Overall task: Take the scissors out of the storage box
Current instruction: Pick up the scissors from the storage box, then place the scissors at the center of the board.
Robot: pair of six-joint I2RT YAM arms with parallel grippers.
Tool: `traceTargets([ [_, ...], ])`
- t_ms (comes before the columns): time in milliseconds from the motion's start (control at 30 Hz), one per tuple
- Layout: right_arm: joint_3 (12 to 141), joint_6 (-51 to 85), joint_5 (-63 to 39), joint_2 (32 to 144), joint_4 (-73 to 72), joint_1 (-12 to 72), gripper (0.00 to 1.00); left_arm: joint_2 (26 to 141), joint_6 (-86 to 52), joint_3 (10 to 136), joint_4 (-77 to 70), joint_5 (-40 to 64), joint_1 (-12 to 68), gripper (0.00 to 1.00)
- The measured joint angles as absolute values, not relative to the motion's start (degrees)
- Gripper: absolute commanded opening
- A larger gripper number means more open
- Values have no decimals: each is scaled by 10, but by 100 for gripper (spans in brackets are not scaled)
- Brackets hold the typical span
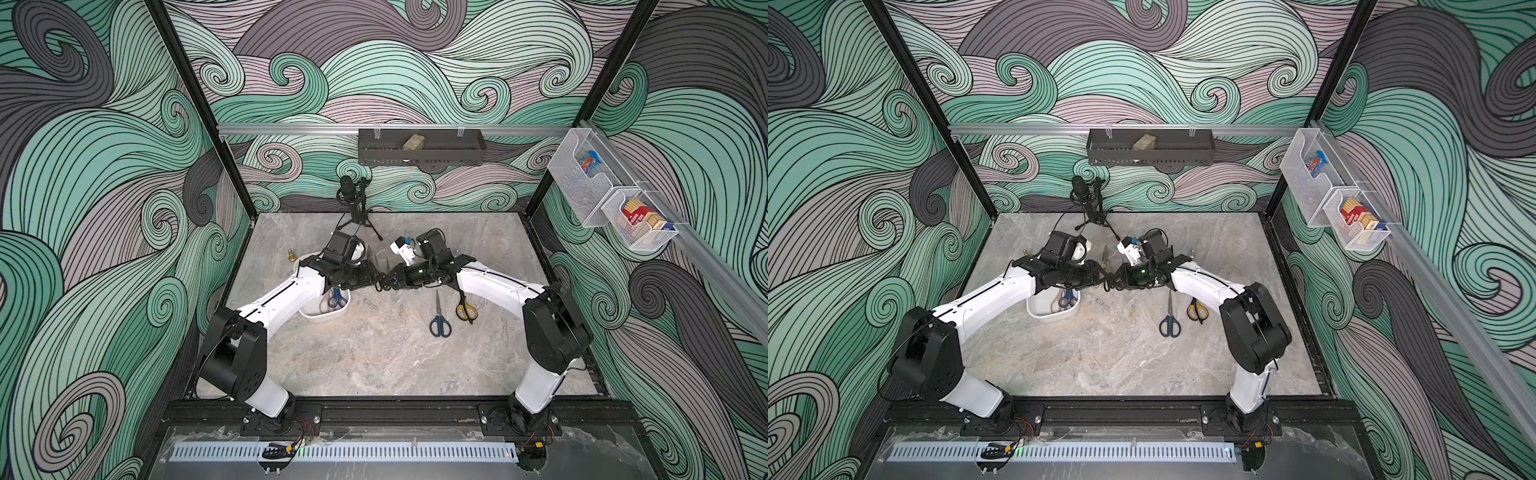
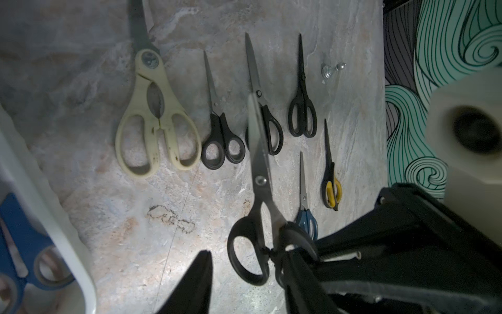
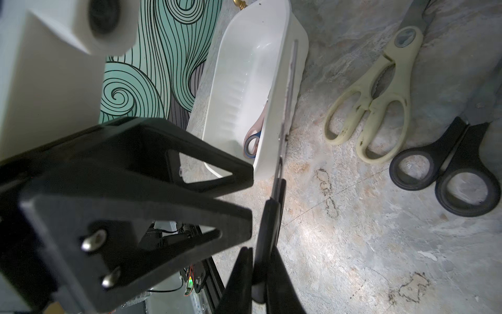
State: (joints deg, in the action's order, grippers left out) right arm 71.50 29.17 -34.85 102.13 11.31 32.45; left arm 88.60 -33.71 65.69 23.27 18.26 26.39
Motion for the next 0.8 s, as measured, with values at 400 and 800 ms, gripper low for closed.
traceTargets([
  [400,683,294,-344,1000,113,303,9,841,-335,658,239,131,250,61],
  [800,507,318,-340,860,109,279,9,823,-358,596,196,220,80,99],
])
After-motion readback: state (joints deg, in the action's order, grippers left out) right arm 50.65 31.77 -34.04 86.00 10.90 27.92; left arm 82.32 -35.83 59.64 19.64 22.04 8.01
